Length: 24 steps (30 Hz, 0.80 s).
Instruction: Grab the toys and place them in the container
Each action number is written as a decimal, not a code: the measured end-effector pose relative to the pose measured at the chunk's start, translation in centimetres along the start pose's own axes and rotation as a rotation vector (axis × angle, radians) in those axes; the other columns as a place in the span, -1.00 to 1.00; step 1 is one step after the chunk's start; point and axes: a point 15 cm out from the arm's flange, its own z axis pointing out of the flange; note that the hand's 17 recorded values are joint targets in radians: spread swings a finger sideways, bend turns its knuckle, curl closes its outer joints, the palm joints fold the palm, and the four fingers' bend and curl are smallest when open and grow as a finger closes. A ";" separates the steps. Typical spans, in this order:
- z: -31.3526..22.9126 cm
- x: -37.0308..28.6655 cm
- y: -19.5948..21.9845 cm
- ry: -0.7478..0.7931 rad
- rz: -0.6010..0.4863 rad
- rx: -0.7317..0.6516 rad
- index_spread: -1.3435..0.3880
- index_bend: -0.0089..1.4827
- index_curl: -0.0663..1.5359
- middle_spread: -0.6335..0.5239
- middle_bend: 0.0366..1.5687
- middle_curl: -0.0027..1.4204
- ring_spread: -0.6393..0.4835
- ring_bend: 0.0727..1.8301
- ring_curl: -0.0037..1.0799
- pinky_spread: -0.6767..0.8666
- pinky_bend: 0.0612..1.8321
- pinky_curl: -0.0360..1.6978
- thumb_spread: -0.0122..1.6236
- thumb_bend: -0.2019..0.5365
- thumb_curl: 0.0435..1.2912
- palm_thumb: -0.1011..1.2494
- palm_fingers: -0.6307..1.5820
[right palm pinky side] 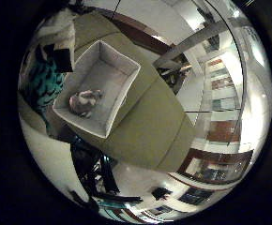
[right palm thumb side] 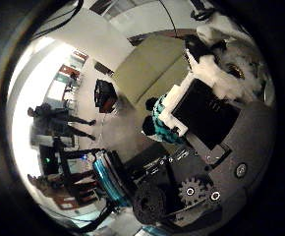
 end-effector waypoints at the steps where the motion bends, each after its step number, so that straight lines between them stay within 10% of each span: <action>1: 0.4 0.1 -0.1 0.002 0.000 0.002 0.31 0.57 -0.05 -0.06 0.71 -0.14 -0.14 0.59 0.09 -0.37 0.41 0.04 -0.03 -0.50 0.27 0.73 0.66; 24: 9.5 0.7 2.0 0.005 0.007 -0.041 0.30 0.57 -0.04 -0.06 0.72 -0.14 -0.14 0.59 0.09 -0.39 0.39 0.07 -0.06 -0.50 0.32 0.73 0.66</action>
